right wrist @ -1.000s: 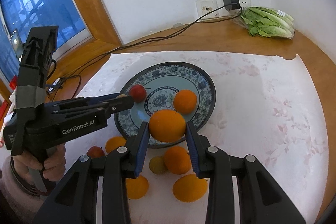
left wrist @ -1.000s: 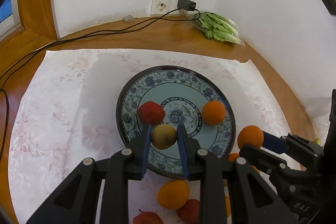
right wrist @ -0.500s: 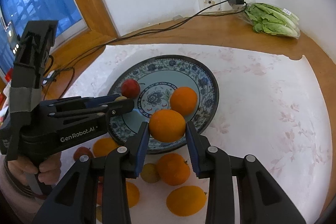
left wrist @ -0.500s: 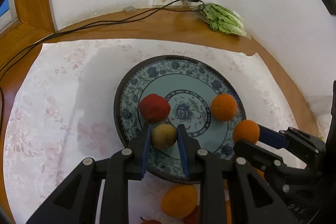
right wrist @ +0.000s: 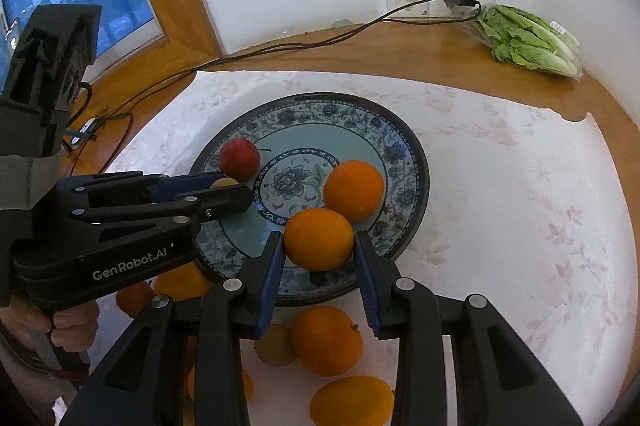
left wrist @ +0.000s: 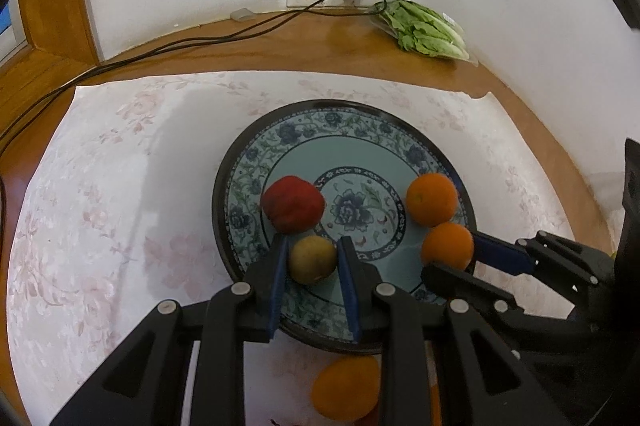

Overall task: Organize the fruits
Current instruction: 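Carry the pear and orange in both tools onto the plate, then open both tools to release the pear and orange on the plate, then withdraw both open tools from the plate toward the remaining fruit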

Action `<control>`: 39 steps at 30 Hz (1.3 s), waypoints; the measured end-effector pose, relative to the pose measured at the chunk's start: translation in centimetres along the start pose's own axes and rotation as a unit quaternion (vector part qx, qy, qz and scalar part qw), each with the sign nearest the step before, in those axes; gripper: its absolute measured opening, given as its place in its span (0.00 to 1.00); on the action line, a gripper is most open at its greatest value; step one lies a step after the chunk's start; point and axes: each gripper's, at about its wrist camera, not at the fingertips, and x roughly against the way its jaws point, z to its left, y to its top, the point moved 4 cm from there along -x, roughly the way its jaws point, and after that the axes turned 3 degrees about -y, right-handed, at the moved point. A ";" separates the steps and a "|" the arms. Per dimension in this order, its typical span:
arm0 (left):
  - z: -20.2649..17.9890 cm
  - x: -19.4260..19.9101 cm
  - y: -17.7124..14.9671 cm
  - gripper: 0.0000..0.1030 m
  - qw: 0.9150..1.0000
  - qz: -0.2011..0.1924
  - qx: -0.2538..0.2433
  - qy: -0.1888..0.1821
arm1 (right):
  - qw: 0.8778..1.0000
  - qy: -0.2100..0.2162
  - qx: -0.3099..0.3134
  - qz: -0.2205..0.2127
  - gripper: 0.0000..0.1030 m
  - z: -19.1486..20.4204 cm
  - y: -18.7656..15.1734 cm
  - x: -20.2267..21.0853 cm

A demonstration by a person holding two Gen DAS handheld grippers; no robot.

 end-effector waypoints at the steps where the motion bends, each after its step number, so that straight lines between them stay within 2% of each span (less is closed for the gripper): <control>1: 0.0 0.0 0.0 0.25 1.000 0.000 0.000 0.001 | 1.000 -0.001 0.000 0.000 0.35 0.0 0.0 -0.1; 3: -0.1 0.0 0.1 0.26 1.000 0.000 0.002 0.001 | 1.000 -0.001 0.000 0.002 0.35 0.0 0.0 -0.1; 6: -0.1 0.2 0.0 0.37 1.000 -0.001 0.007 -0.003 | 1.000 0.007 -0.005 0.005 0.36 0.1 0.0 -0.2; 10: -0.2 0.7 0.0 0.49 1.000 -0.002 0.004 0.003 | 1.000 0.014 -0.010 0.001 0.46 0.1 0.0 0.2; 18: -0.1 2.8 -0.4 0.60 1.000 -0.009 0.009 0.013 | 1.000 0.020 -0.020 -0.009 0.49 0.2 -0.2 1.5; 27: -0.1 4.8 -1.7 0.62 1.000 -0.005 0.018 0.017 | 0.999 0.031 -0.026 -0.015 0.49 0.9 -1.0 3.7; 31: 0.1 5.7 -2.7 0.62 0.999 -0.007 0.029 0.010 | 0.996 0.080 -0.046 0.008 0.49 1.1 -1.9 4.5; 39: 0.5 7.2 -4.7 0.62 0.999 0.000 0.036 0.017 | 0.998 0.047 -0.028 0.000 0.49 1.1 -3.4 6.6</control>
